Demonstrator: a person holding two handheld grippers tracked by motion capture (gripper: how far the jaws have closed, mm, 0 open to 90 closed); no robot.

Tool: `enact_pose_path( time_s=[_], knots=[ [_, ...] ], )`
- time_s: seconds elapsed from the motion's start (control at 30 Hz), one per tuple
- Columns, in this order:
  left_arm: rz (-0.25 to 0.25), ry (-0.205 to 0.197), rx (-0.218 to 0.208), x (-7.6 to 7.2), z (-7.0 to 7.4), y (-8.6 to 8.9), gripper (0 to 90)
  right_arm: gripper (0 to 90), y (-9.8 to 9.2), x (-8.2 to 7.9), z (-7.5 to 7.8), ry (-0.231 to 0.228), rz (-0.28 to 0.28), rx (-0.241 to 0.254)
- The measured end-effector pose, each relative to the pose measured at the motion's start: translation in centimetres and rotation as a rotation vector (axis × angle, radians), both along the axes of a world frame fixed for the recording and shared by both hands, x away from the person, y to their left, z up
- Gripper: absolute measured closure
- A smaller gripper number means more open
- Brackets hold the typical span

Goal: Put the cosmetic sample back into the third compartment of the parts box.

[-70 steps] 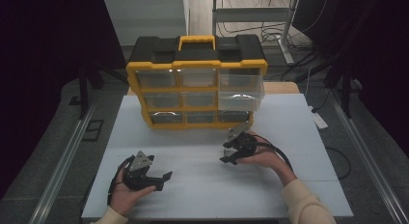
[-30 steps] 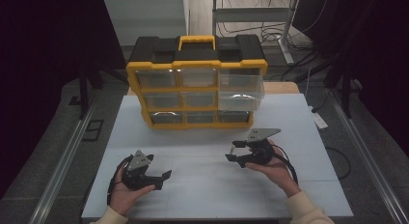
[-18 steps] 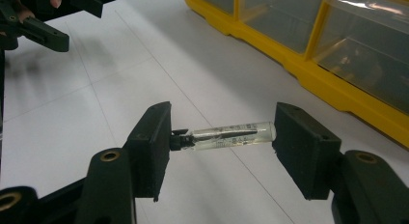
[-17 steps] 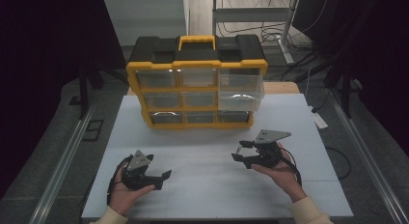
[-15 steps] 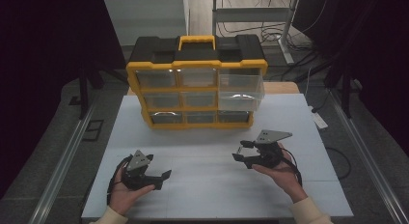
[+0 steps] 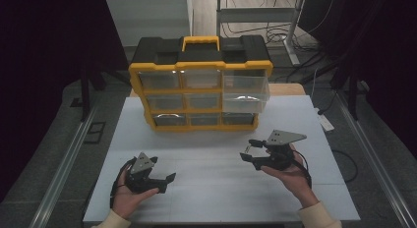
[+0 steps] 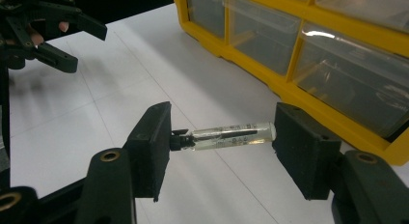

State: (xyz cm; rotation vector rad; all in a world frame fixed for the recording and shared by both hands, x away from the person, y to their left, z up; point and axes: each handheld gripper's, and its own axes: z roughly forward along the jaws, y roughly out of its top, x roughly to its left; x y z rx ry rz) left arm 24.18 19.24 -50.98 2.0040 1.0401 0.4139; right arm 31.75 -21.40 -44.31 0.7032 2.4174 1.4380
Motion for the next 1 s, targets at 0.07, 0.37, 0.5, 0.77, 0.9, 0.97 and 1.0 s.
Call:
enact_pose_path(
  time_s=[0.07, 0.37, 0.5, 0.77, 0.9, 0.97, 1.0],
  knots=[
    [-0.001, 0.001, -0.002, 0.0, 0.0, 0.0, 11.1, 40.5, 0.0, 0.0, 0.1, 0.002, 0.003, 0.006],
    [0.0, 0.0, -0.002, 0.0, 0.0, 0.1, 11.1, 40.5, -0.7, 0.1, 0.7, -0.012, -0.031, 0.015],
    [0.0, 0.0, -0.002, 0.0, -0.1, 0.1, 11.2, 40.5, -1.2, 0.2, 1.0, -0.013, -0.052, 0.019],
    [0.001, -0.001, -0.002, 0.0, 0.0, 0.1, 11.2, 40.5, -2.4, 0.5, 1.2, -0.011, -0.114, 0.037],
    [0.002, -0.002, -0.002, 0.0, 0.0, 0.2, 11.2, 40.5, -2.7, 0.5, 1.5, -0.021, -0.131, 0.048],
    [0.002, -0.002, -0.003, 0.0, 0.0, 0.2, 11.2, 40.5, -2.9, 0.5, 1.7, -0.027, -0.138, 0.052],
    [0.002, -0.002, -0.003, 0.0, 0.0, 0.2, 11.2, 40.4, -3.0, 0.5, 1.8, -0.027, -0.141, 0.048]
  ],
)
